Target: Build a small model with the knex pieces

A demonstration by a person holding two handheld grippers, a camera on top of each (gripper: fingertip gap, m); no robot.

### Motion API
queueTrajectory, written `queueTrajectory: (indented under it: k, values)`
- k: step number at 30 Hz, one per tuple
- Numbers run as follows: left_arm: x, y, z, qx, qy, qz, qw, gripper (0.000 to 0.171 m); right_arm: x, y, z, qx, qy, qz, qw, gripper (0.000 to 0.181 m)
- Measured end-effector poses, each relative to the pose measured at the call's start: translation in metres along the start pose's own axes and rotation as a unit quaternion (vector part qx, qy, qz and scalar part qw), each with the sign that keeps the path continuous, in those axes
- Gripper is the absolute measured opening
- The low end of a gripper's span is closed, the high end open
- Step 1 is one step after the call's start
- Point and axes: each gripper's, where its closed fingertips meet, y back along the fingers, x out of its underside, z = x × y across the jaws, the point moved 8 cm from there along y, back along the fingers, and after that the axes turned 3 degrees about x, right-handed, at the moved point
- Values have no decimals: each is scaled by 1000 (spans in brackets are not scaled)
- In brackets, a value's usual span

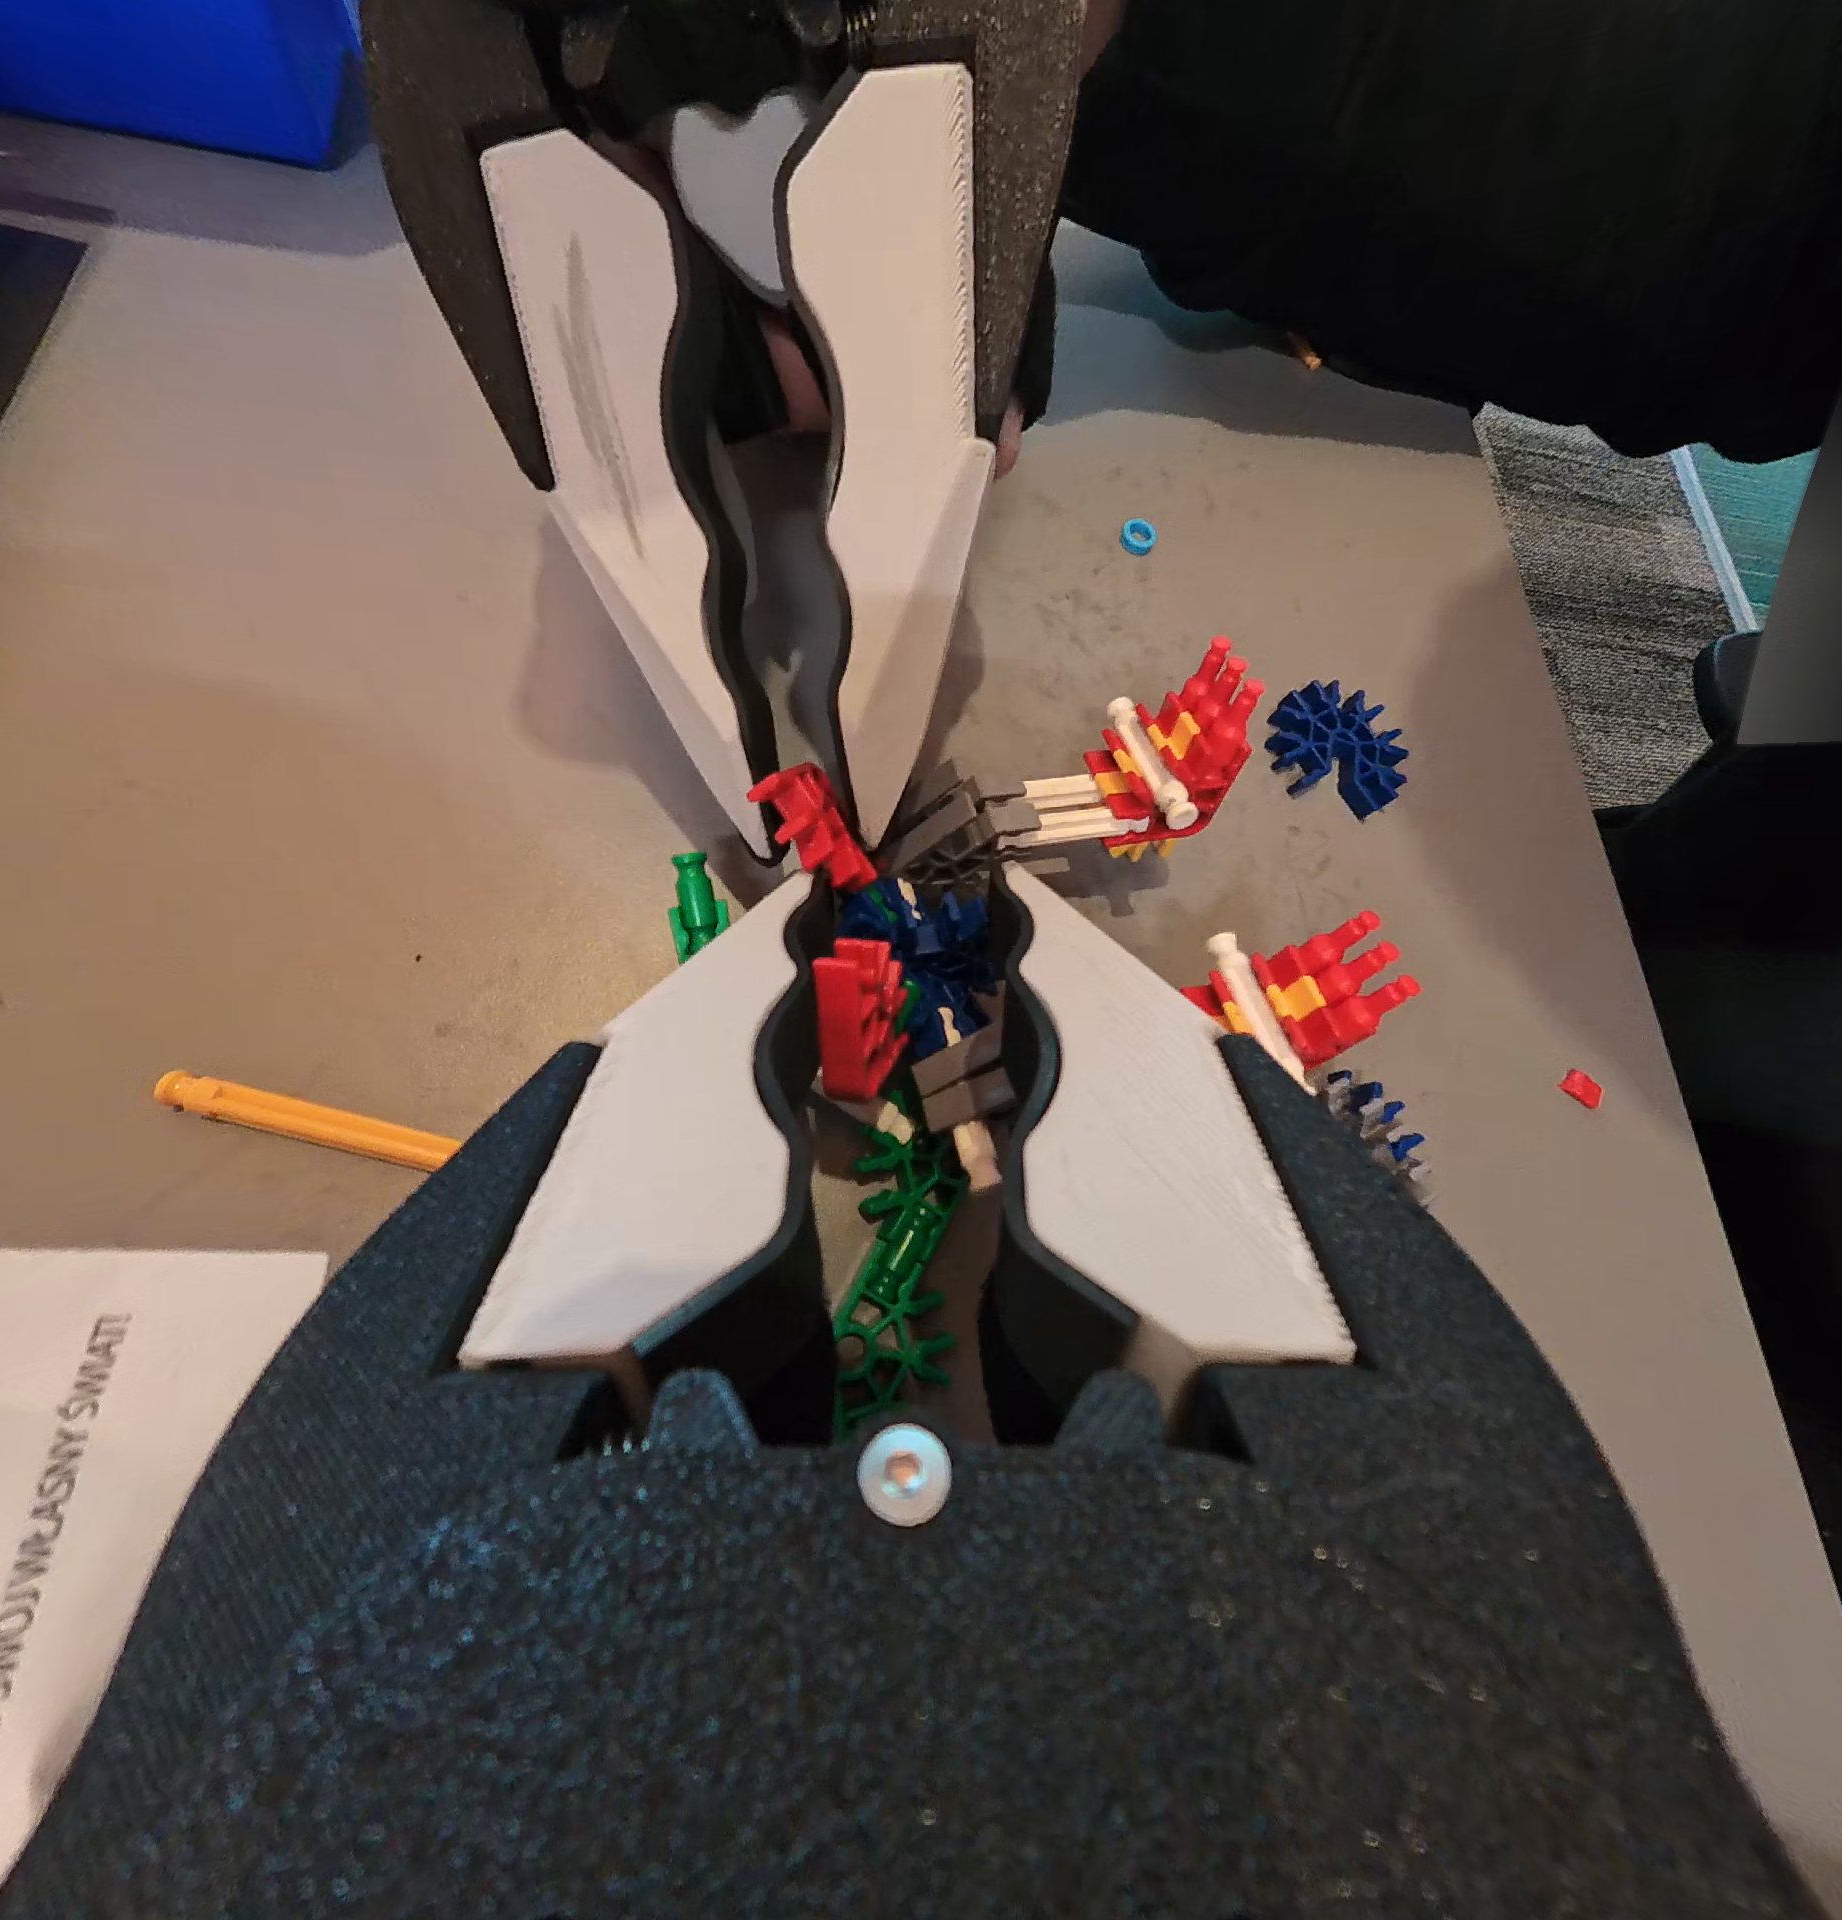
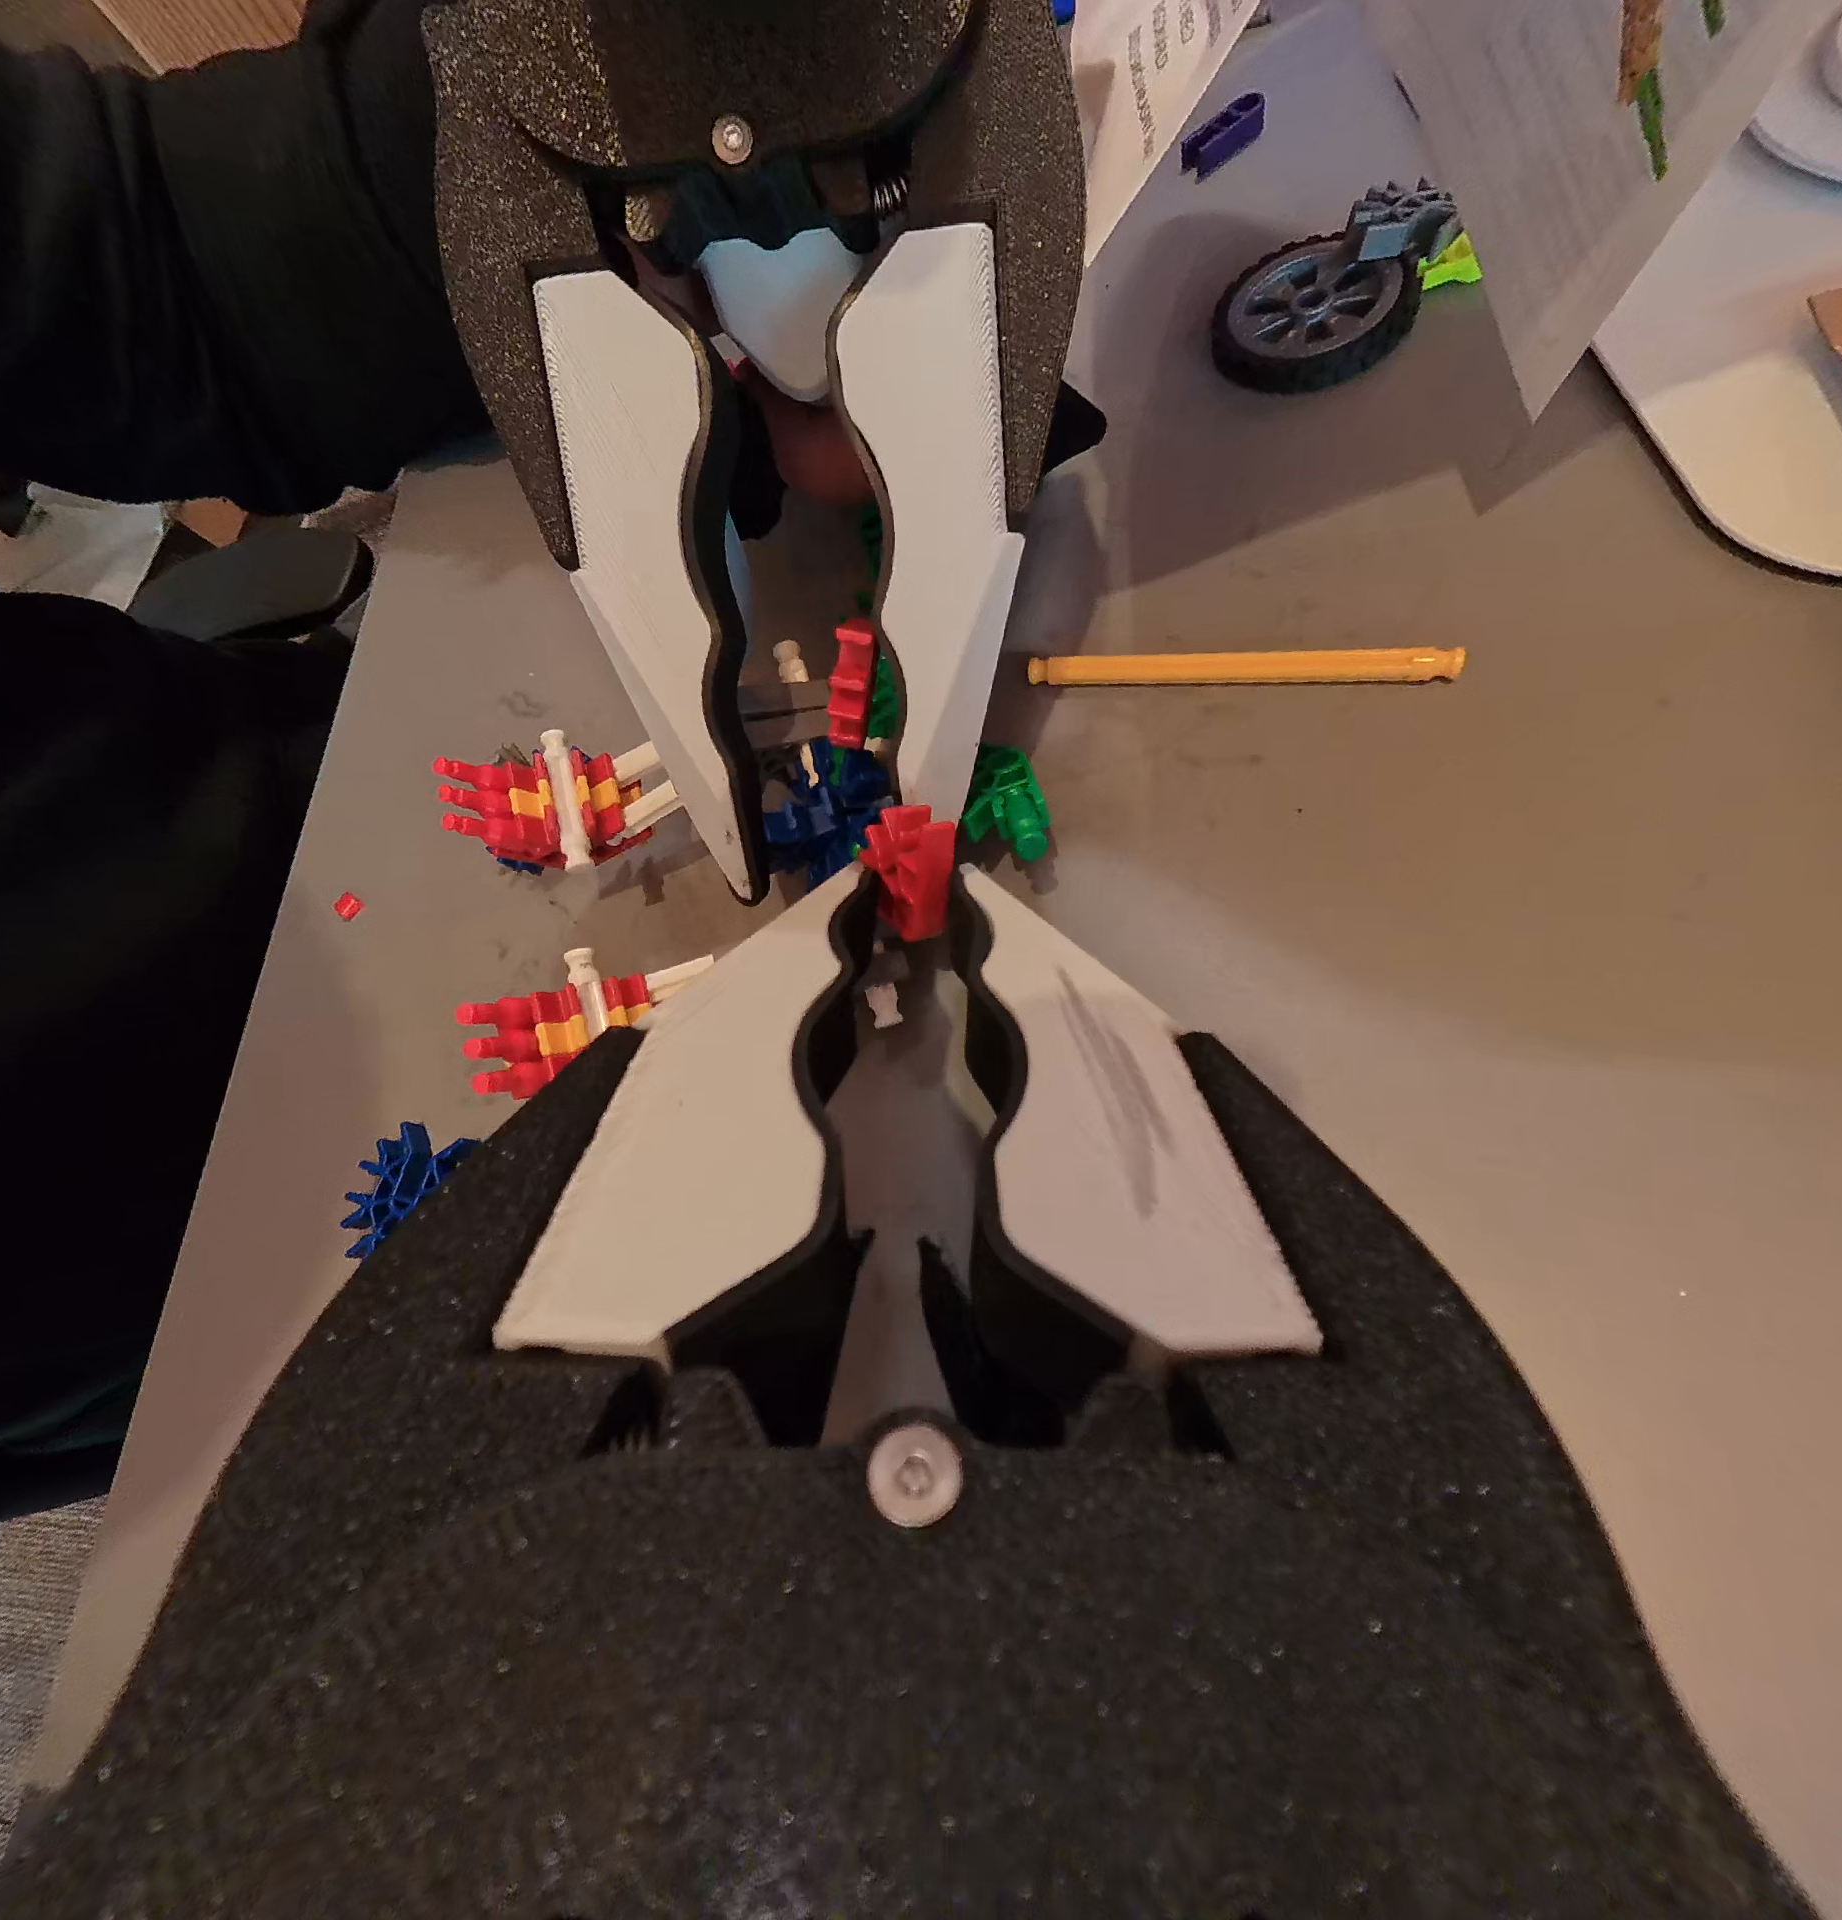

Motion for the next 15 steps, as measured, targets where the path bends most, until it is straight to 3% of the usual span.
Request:
queueTrajectory:
  k: [15]
  values:
    - [0, -2, 1, 9, 19, -4, 1000, 28, 0, -4, -1, -11, -19, 10, 1000, 12]
